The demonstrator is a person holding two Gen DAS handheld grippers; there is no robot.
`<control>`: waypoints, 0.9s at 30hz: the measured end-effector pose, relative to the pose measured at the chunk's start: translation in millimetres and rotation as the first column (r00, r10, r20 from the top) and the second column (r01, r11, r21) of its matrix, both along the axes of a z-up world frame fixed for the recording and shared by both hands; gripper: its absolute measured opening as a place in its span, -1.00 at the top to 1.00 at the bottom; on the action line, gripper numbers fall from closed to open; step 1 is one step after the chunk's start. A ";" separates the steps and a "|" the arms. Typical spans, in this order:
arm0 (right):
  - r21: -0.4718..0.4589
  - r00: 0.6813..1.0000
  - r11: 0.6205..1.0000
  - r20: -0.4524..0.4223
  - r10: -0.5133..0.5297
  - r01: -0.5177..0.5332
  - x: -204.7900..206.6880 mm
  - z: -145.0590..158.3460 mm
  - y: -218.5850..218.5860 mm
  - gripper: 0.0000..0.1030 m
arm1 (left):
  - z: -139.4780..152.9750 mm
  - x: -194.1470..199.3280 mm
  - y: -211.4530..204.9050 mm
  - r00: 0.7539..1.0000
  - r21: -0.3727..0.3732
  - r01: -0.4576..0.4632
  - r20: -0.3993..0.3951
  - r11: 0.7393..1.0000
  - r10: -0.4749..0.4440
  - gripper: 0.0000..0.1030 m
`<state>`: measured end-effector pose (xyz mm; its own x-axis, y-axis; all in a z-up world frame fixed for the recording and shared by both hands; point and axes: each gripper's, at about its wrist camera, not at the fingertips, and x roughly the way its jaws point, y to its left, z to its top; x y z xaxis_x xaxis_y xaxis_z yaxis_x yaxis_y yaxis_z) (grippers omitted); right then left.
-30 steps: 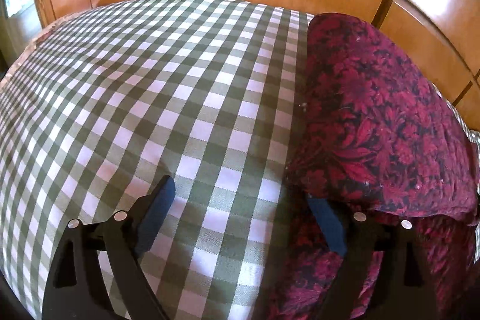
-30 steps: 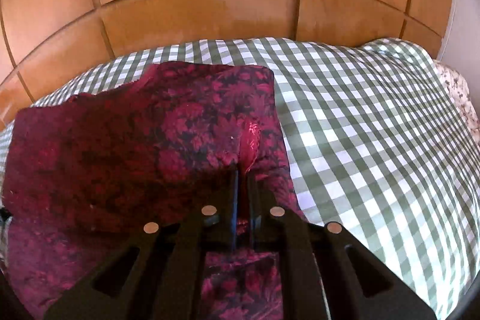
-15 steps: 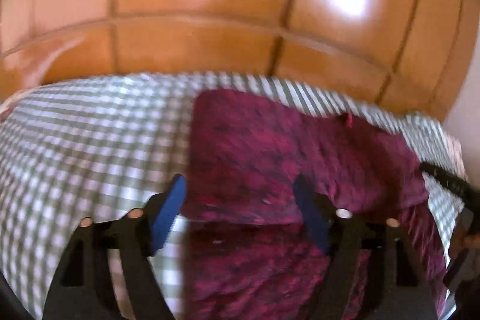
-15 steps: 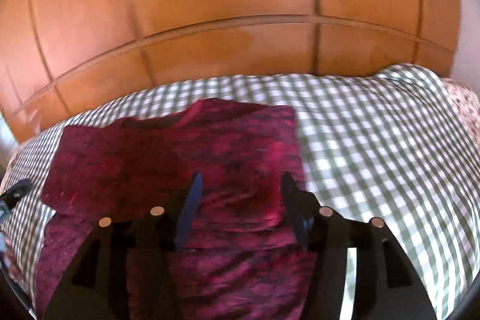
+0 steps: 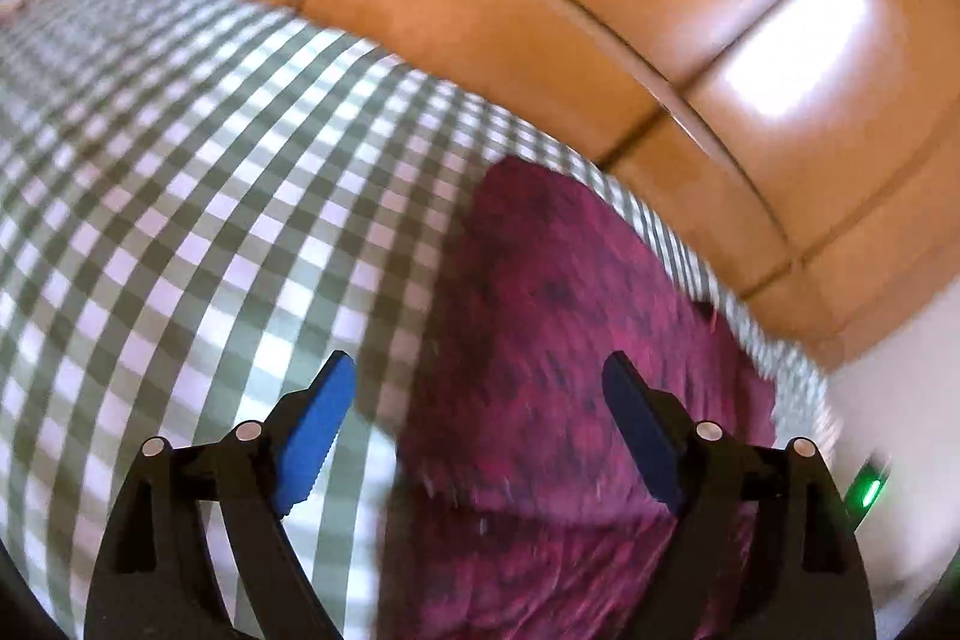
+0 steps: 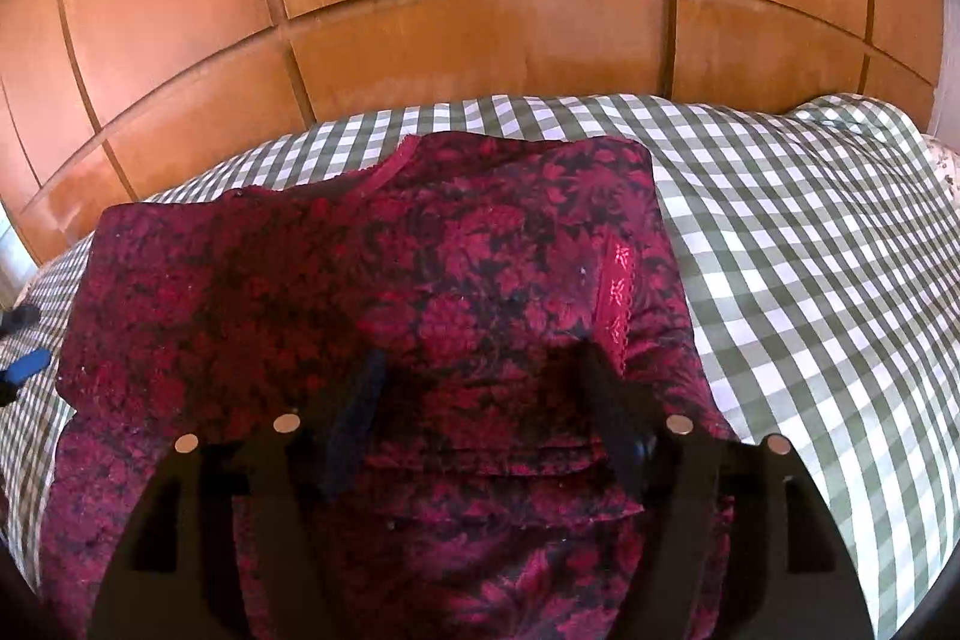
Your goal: Fold small clothes
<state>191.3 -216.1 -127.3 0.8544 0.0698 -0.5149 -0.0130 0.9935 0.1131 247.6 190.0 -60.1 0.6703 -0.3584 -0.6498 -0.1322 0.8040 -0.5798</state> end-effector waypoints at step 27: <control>-0.031 1.000 0.999 0.017 -0.006 0.007 0.2 -3.9 4.1 -0.36 | -1.2 2.8 -37.6 0.995 0.418 -0.075 -0.022 0.905 0.093 -0.60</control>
<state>191.5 -212.0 -131.2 0.8633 0.0484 -0.5024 -0.0082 0.9966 0.0820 250.4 152.4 -61.3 0.6562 0.0071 -0.7545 -0.2261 0.9559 -0.1876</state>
